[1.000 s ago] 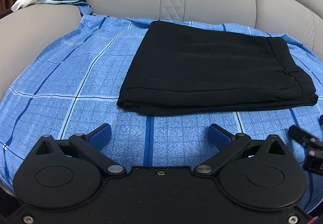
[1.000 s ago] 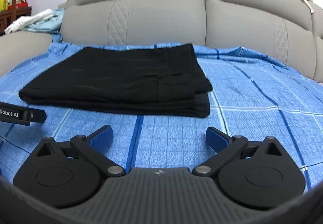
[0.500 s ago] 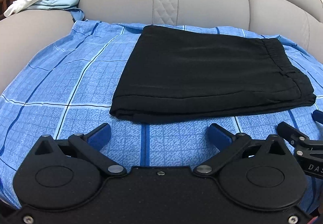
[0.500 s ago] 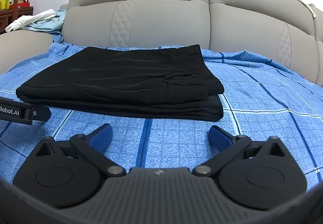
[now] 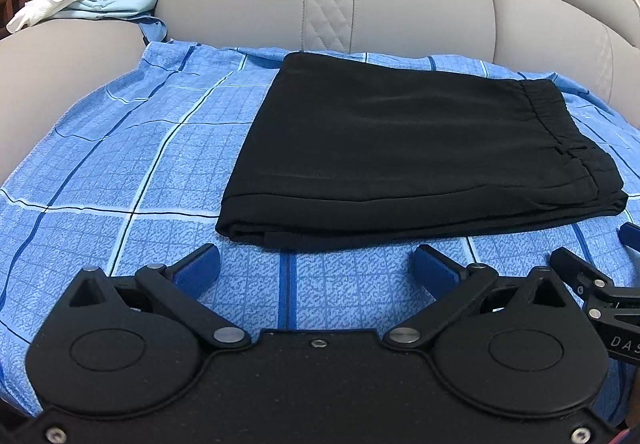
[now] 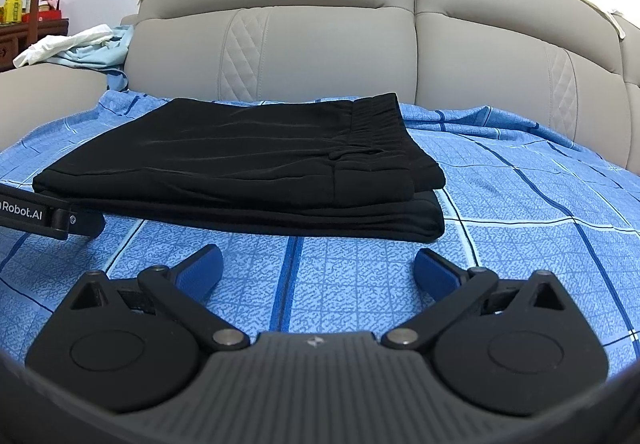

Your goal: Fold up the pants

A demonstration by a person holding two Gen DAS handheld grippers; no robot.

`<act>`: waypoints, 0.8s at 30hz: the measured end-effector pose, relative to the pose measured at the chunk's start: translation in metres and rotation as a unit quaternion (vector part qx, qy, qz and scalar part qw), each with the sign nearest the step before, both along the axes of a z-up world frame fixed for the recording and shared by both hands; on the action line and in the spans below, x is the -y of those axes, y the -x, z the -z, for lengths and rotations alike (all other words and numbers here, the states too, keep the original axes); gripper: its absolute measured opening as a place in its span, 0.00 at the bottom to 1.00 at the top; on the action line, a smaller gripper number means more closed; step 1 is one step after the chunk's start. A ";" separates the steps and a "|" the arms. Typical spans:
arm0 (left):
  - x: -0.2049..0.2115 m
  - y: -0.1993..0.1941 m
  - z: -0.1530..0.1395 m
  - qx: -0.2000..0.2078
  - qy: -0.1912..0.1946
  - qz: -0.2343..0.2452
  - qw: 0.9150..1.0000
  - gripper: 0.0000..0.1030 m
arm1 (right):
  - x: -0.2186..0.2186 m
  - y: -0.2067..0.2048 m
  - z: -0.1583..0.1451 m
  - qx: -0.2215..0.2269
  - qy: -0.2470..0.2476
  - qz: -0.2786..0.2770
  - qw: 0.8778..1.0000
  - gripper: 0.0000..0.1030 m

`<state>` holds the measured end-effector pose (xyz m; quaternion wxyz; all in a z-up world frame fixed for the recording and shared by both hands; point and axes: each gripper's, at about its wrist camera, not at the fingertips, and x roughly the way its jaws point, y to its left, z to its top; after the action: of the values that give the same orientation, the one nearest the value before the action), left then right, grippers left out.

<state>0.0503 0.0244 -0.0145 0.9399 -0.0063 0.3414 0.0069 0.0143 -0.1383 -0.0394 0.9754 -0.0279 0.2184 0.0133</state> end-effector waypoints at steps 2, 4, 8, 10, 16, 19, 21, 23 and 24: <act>0.000 0.000 0.000 0.000 0.000 0.001 1.000 1.00 | 0.000 0.000 0.000 0.002 0.000 -0.001 1.000 1.00; 0.000 0.001 0.000 0.001 0.001 0.002 1.000 1.00 | 0.000 0.000 0.000 0.002 0.000 -0.001 1.000 1.00; -0.001 0.001 0.000 0.002 0.000 0.005 1.000 1.00 | 0.000 0.001 0.001 0.004 0.000 -0.002 1.000 1.00; -0.001 0.001 0.000 0.001 -0.002 0.005 1.000 1.00 | 0.000 0.001 0.001 0.005 0.001 -0.003 1.000 1.00; -0.001 0.000 0.000 0.001 -0.003 0.005 1.000 1.00 | 0.000 0.001 0.001 0.004 0.001 -0.002 1.000 1.00; -0.001 0.000 0.001 0.002 -0.003 0.006 1.000 1.00 | 0.000 0.001 0.001 0.004 0.000 -0.002 1.000 1.00; -0.001 0.000 0.001 0.001 -0.003 0.006 1.000 1.00 | 0.000 0.001 0.001 0.004 0.001 -0.002 1.000 1.00; -0.001 0.000 0.001 0.000 -0.003 0.006 1.000 1.00 | 0.000 0.001 0.001 0.004 0.001 -0.002 1.000 1.00; -0.001 0.000 0.001 0.000 -0.003 0.006 1.000 1.00 | 0.000 0.001 0.001 0.004 0.000 -0.002 1.000 1.00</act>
<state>0.0501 0.0252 -0.0154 0.9399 -0.0011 0.3414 0.0025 0.0137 -0.1384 -0.0402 0.9763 -0.0288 0.2141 0.0149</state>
